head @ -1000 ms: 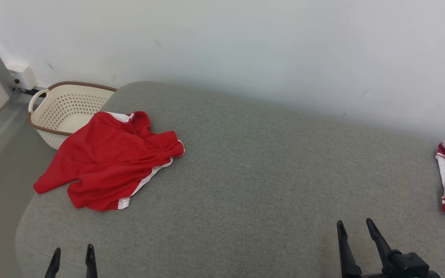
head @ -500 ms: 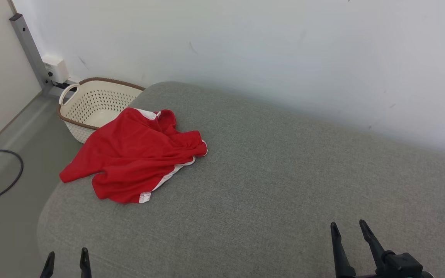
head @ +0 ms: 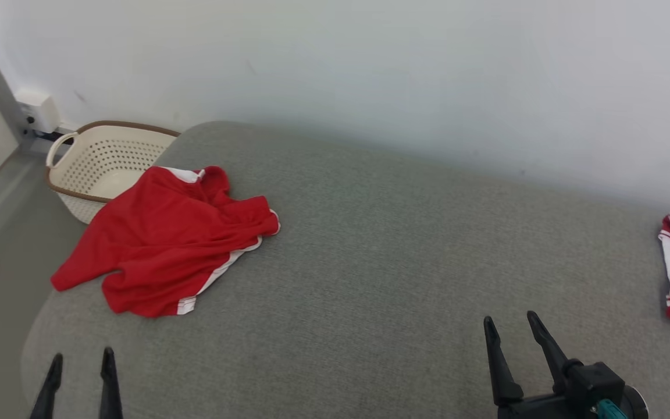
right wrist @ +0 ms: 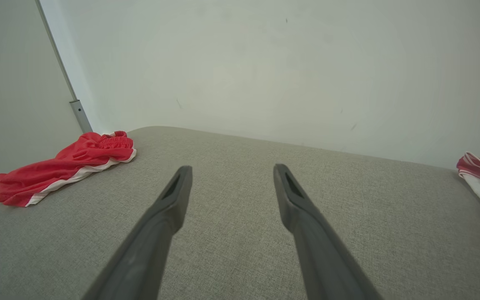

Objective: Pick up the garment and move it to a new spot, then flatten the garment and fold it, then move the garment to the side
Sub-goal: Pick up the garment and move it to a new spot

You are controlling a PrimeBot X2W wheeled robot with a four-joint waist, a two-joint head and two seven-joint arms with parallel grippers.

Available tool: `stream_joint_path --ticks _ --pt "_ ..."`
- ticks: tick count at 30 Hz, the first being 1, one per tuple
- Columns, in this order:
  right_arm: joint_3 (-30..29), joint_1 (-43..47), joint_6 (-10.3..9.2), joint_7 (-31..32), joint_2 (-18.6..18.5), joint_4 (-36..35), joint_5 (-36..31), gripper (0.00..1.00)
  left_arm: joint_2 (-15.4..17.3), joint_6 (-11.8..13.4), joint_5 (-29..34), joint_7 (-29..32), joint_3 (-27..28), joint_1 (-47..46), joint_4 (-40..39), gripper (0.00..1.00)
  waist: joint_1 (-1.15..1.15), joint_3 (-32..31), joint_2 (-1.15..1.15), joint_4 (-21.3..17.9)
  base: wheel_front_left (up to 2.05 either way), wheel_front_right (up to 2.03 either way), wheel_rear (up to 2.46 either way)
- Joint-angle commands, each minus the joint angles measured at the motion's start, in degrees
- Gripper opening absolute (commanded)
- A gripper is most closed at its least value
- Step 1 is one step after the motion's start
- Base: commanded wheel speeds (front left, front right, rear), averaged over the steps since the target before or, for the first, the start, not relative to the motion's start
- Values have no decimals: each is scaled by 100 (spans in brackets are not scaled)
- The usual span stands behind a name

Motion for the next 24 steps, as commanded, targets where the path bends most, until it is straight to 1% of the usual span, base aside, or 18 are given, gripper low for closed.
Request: stream_joint_path --ticks 1,4,5,6,7,14,16,18,19,20,22,24 --pt "63 -98 2 -7 -28 -36 18 100 117 -48 -31 51 5 -209 38 100 0 162 0 -266 0 0 0" --pt "189 -252 2 -8 -28 -61 41 100 299 -118 -88 154 70 -580 96 100 0 316 0 -524 0 0 0" --pt "189 -252 2 -8 -28 -61 41 100 299 -118 -88 154 70 -580 96 100 0 316 0 -524 0 0 0" --pt "297 -380 2 -8 -16 -85 60 100 426 -159 -129 241 114 -850 135 100 0 446 0 -716 0 0 0" --pt "297 -380 2 -8 -16 -85 60 100 426 -159 -129 241 114 -850 135 100 0 446 0 -716 0 0 0" --pt "758 -839 2 -7 47 -146 120 100 779 -330 -489 655 306 -1915 424 100 0 905 0 -1313 0 0 0" --pt "875 -954 2 -7 54 -156 158 100 939 -384 -554 797 335 -2222 624 100 0 1021 0 -1450 0 0 0" --pt "976 -1042 2 -7 57 -167 179 100 897 -473 -862 926 440 -2564 863 100 0 1118 0 -1568 0 0 0" --pt "999 -1074 2 -7 52 -167 193 100 979 -506 -892 1039 443 -2673 1052 100 0 1161 0 -1620 0 0 0" --pt "1052 -1119 2 -7 50 -157 206 100 1137 -515 -805 1095 445 -2771 1187 100 0 1200 0 -1690 0 0 0" --pt "1091 -1177 2 -8 48 -159 222 100 1164 -517 -964 1145 494 -3049 1424 100 0 1254 0 -1800 0 0 0" --pt "1105 -1211 2 -6 50 -154 238 100 1390 -537 -867 1194 526 -3184 1718 100 0 1318 0 -1920 0 0 0"
